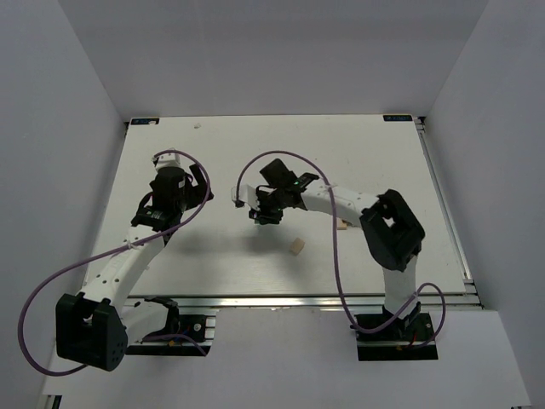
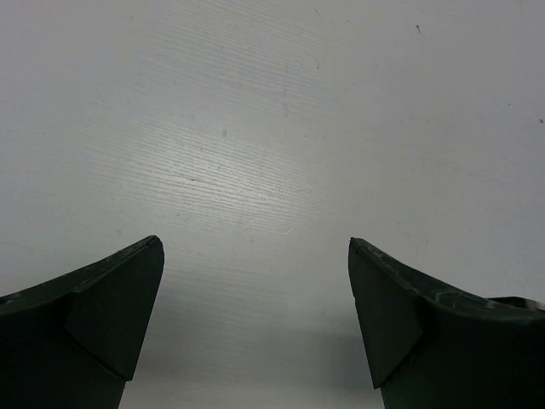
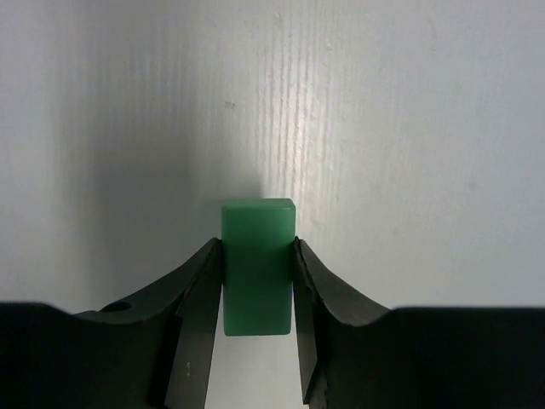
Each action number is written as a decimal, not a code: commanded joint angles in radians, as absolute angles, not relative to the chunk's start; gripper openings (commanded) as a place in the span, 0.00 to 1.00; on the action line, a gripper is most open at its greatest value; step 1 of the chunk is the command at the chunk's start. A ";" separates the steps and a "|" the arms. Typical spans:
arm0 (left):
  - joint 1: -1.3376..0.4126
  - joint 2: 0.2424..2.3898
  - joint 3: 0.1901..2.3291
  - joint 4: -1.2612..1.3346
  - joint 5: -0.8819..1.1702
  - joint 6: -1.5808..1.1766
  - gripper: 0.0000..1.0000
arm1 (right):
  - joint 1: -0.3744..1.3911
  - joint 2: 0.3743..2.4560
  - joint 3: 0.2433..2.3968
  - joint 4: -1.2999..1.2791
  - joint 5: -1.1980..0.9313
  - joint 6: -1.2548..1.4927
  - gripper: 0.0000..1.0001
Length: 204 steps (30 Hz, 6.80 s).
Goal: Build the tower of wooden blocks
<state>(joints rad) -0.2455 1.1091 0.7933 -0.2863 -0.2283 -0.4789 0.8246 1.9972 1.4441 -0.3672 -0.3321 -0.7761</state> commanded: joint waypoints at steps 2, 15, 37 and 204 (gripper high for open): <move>-0.244 1.108 0.788 -0.265 -0.212 -0.466 0.98 | 0.775 1.764 1.434 -0.457 -0.396 -0.900 0.13; -0.244 1.161 0.824 -0.241 -0.160 -0.431 0.98 | 0.434 1.500 1.448 -0.825 -0.391 -1.213 0.09; -0.244 1.287 0.894 -0.239 -0.219 -0.416 0.98 | 0.170 1.549 1.410 -1.054 -0.574 -1.552 0.09; -0.674 1.290 0.785 -0.123 0.020 -0.364 0.98 | 0.606 1.252 1.157 -0.276 0.296 0.109 0.90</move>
